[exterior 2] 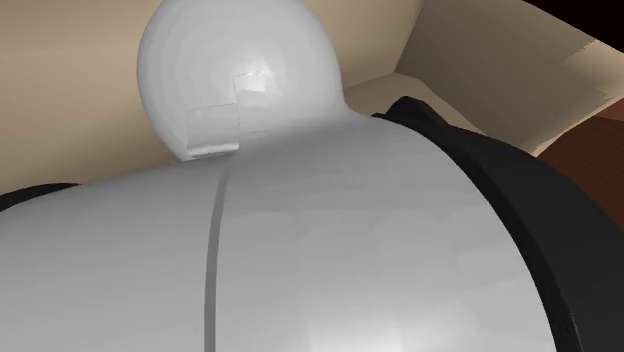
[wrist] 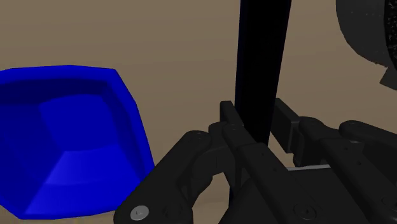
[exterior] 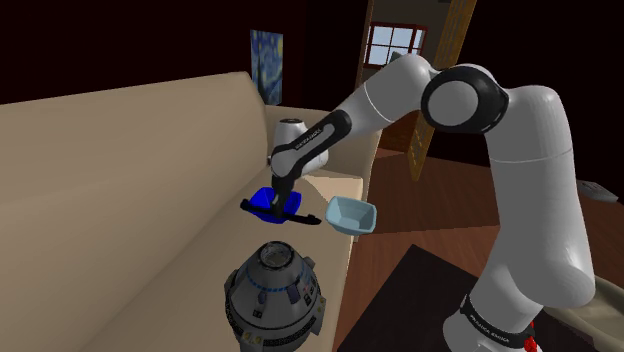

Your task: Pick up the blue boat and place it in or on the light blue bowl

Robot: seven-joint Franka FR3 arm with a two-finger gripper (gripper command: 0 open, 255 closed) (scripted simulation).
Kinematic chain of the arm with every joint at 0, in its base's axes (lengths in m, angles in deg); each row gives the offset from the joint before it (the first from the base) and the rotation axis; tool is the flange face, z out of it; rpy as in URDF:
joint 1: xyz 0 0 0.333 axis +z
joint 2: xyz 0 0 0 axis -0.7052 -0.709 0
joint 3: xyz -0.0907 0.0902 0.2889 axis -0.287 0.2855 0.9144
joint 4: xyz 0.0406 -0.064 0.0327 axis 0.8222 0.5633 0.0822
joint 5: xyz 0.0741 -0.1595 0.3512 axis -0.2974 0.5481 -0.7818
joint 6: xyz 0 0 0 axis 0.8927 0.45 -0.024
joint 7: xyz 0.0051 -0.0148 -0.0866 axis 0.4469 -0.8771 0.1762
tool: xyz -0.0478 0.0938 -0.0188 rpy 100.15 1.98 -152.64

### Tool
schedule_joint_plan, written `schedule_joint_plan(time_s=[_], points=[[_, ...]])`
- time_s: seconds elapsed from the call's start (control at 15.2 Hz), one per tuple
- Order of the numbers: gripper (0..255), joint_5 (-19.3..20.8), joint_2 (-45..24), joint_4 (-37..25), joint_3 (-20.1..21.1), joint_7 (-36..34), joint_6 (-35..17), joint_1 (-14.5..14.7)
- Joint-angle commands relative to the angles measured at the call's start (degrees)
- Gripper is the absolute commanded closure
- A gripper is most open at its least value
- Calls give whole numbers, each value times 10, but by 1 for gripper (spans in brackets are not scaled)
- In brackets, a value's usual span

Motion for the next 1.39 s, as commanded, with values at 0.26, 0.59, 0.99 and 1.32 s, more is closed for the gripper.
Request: schedule_joint_plan(time_s=[0.26,0.59,0.99,1.32], points=[[255,-12,39,55,-9,64,-13,-46],[255,-24,64,95,-20,134,-24,-94],[255,-39,80,121,-36,222,-27,-153],[255,-52,83,125,-51,295,-22,-203]])
